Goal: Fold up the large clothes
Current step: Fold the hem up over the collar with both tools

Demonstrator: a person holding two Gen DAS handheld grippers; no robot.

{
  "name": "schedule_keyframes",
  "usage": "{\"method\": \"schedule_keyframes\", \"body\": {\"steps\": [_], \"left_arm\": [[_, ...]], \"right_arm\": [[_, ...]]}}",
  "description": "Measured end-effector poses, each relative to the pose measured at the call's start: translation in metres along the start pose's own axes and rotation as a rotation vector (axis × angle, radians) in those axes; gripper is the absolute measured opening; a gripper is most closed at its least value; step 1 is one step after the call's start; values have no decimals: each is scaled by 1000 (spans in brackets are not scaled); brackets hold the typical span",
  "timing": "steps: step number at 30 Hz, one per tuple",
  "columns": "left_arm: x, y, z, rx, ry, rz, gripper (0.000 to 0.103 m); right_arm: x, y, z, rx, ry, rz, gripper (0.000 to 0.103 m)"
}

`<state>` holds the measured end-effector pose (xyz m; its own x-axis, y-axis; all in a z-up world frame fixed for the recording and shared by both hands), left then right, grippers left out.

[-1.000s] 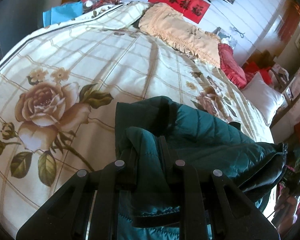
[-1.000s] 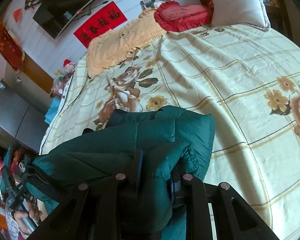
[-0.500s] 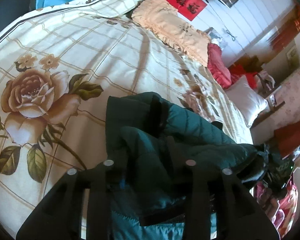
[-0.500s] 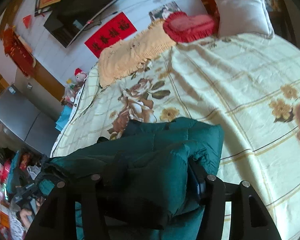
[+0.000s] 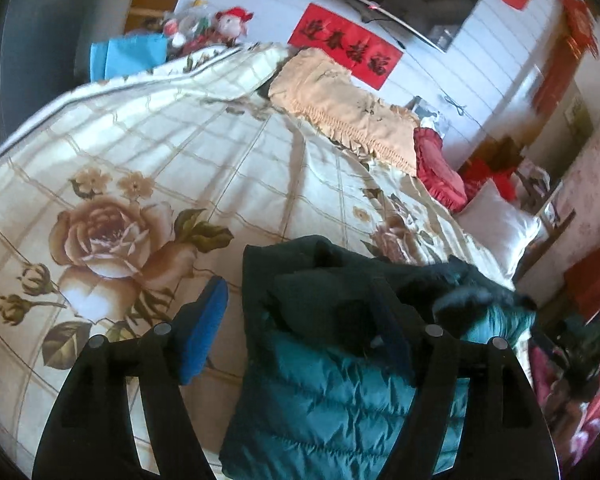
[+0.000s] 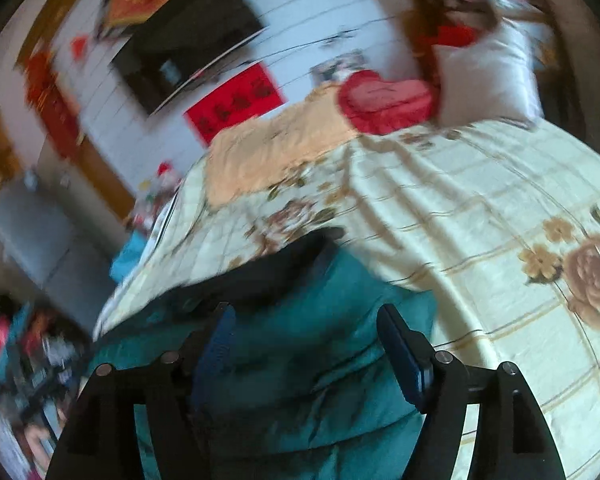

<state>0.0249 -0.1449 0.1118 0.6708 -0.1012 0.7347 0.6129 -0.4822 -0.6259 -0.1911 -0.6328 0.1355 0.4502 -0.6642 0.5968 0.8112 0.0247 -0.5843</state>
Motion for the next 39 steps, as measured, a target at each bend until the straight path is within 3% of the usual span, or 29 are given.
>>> {"method": "schedule_keyframes", "body": {"steps": [6,9,12,15,21,24,26,32,34,39], "left_arm": [[-19,21,-30,0,75,11,73],[-23,43,-42,29,113,36,73],[-18,58,-40,52,80,47,73],[-11,56,-31,-2,-6,26,73],[-10,32,-30,-8,6,-36,73],[-14,32,-41,-7,67,-19,73],[-19,40,-49,34,122,21,73],[-15,73,-50,109,146,69,73],[-7,89,-47,128,127,92,73],[-2,127,-33,182,97,182,82]], "right_arm": [[-55,49,62,-32,-318,104,71],[-74,86,81,-97,-427,117,71],[-70,117,81,-151,-412,95,71],[-57,145,65,-200,-316,112,71],[-53,183,52,-260,-311,138,71],[-54,188,53,-283,-319,136,71],[-54,184,54,-282,-311,138,71],[-47,125,63,-203,-311,49,71],[-41,113,62,-229,-375,7,71],[-29,132,32,-334,-387,54,71]]}}
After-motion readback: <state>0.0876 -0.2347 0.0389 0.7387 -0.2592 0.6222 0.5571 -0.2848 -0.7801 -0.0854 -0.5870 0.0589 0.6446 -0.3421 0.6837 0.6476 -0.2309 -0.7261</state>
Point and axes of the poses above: each gripper's, at about its wrist camera, not at the fingertips, and y roughly the way its jaws point, z to its left, x to its top, the point moved 5 cm from there along y, roughly the way its jaws point, and after that the axes turned 12 degrees about y, right-handed, at the moved point
